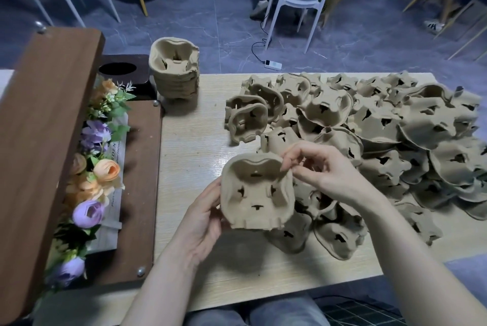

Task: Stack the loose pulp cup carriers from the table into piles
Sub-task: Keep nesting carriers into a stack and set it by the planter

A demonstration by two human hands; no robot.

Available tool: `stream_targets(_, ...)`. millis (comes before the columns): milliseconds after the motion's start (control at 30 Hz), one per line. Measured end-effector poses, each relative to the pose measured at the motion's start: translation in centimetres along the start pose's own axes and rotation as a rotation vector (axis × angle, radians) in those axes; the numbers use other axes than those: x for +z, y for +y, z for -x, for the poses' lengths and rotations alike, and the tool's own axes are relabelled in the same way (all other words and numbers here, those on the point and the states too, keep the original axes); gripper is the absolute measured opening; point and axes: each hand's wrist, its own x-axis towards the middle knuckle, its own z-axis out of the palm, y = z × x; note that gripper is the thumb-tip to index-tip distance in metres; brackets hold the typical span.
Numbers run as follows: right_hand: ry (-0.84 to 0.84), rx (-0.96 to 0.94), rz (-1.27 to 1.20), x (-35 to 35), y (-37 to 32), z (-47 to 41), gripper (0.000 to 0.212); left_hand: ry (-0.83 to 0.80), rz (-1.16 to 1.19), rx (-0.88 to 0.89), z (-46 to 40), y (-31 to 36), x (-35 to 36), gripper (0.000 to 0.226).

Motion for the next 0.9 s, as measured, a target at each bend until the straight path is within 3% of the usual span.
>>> stream_targets(133, 0.091, 0.016, 0.025, 1.6, 1.5, -0.2, 0.033, 0.026, 0.074, 0.009, 0.0, 0.0, 0.0, 0.042)
stream_targets(200, 0.223, 0.077, -0.046, 2.7, 2.0, 0.1, 0.027, 0.043, 0.098, 0.034, -0.1, 0.1, -0.2, 0.031)
stream_targets(300, 0.341, 0.179, -0.202, 4.5, 2.5, 1.3, 0.017, 0.072, 0.093, 0.062, 0.0, 0.3, -0.8, 0.033)
stream_targets(467, 0.12, 0.39, -0.371, 8.0, 3.6, 3.0, 0.041, 0.1, 0.094, 0.059, -0.1, 0.2, -1.8, 0.05)
stream_targets(633, 0.206, 0.342, -0.522, 9.9, 4.6, 2.7, 0.034, -0.004, 0.124, 0.022, 0.2, 0.0, -1.6, 0.034)
stream_targets(700, 0.231, 0.373, -0.497, 9.3, 4.3, 2.4, 0.026, -0.036, 0.107, 0.039, 0.1, 0.0, -1.3, 0.03)
stream_targets(800, 0.212, 0.334, -0.401, 7.9, 3.6, 2.4, 0.022, -0.039, 0.085, 0.094, -0.3, -0.2, -1.0, 0.053)
stream_targets(900, 0.354, 0.257, -0.131, 5.2, 3.8, 2.0, 0.023, -0.034, 0.098, 0.112, -0.5, -0.3, -0.5, 0.033)
